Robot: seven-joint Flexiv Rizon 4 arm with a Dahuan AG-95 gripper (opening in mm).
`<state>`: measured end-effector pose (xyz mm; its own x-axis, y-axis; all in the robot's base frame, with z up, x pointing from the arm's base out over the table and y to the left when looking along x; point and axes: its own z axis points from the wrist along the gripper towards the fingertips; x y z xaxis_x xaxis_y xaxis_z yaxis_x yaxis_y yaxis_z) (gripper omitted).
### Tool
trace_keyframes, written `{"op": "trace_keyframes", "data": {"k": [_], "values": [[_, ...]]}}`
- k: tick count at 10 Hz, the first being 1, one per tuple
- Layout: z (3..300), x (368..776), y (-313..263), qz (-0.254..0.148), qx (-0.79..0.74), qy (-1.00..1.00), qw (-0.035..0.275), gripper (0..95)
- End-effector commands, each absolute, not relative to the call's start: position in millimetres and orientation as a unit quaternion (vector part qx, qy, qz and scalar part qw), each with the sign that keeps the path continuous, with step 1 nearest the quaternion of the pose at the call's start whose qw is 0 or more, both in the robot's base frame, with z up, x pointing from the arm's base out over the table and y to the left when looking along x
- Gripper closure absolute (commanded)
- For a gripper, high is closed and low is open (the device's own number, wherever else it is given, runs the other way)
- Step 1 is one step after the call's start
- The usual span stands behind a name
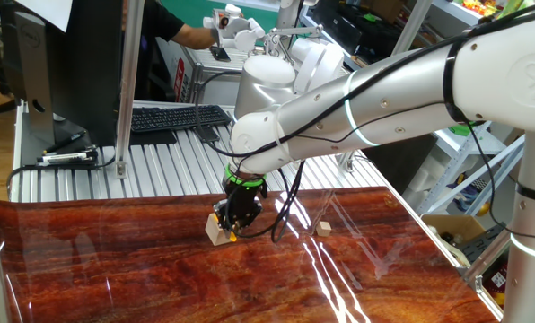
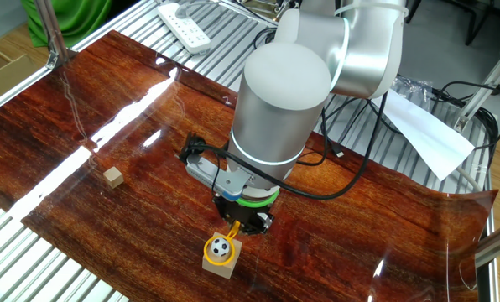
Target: Attach the bubble ring to the ball
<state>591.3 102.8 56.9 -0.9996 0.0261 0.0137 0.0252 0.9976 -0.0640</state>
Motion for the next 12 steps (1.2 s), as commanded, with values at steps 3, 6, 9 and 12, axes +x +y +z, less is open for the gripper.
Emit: {"op": "trace_keyframes", "data": {"k": [3,6,9,12], "values": [[56.2,592.3,103.6,0.033,-0.021,-0.999,0.008,76.0],[55.7,592.9,104.2,0.034,-0.025,-0.999,0.008,57.0],[55.5,593.1,104.4,0.035,-0.03,-0.999,0.008,57.0],[55.5,593.1,104.4,0.036,-0.031,-0.999,0.008,38.0]]}}
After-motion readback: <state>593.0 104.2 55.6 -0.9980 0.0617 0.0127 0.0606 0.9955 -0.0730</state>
